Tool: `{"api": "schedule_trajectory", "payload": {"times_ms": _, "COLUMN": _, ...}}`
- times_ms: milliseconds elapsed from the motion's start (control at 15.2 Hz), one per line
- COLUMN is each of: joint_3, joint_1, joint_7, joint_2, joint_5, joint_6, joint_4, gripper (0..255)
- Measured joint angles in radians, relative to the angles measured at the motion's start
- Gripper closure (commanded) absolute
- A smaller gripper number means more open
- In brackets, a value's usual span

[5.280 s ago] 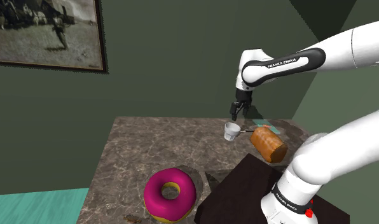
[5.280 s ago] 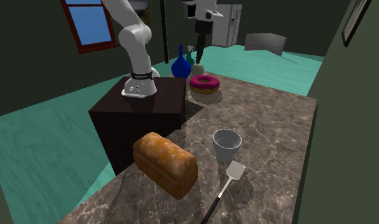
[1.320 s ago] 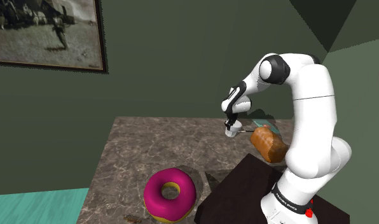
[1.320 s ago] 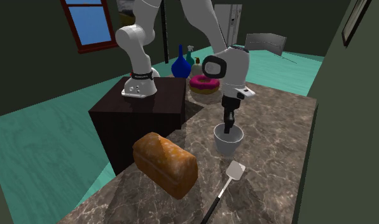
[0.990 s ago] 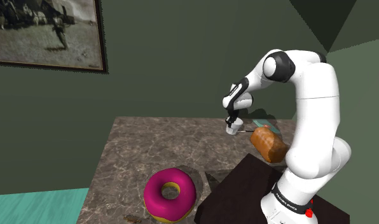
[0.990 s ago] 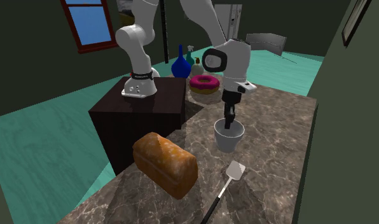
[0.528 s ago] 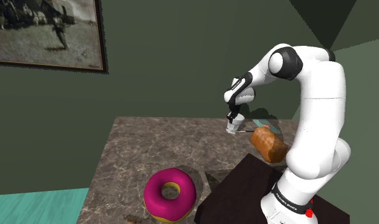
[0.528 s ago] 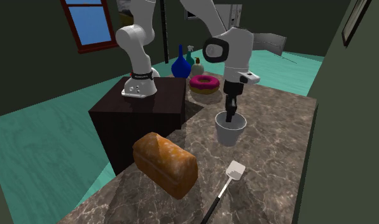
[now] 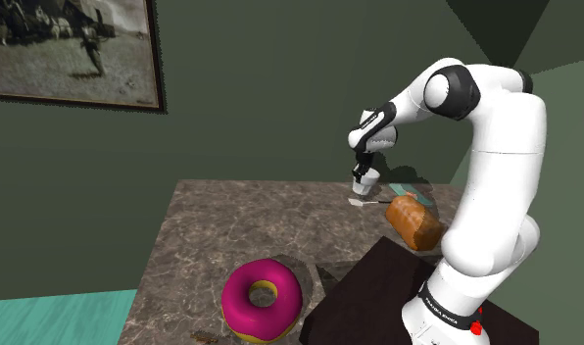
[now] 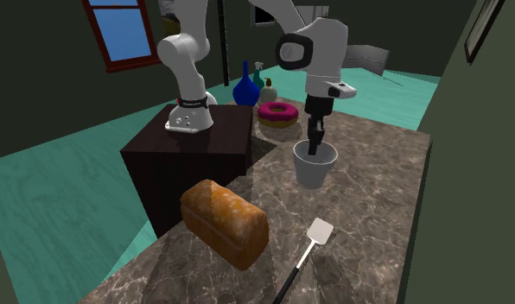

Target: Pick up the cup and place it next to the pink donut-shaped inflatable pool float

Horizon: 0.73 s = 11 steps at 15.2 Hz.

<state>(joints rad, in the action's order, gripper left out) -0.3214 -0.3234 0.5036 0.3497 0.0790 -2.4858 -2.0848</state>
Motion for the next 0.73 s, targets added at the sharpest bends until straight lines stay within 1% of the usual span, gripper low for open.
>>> {"api": "schedule_trajectory", "payload": {"times_ms": 462, "joint_3": -0.009, "joint_1": 0.010, "joint_7": -0.003, "joint_2": -0.061, "joint_5": 0.016, "joint_6": 0.077, "joint_4": 0.018, "gripper": 255}}
{"api": "schedule_trajectory", "payload": {"times_ms": 726, "joint_3": 0.001, "joint_1": 0.063, "joint_7": -0.085, "joint_2": -0.118, "joint_5": 0.052, "joint_6": 0.076, "joint_4": -0.048, "gripper": 255}}
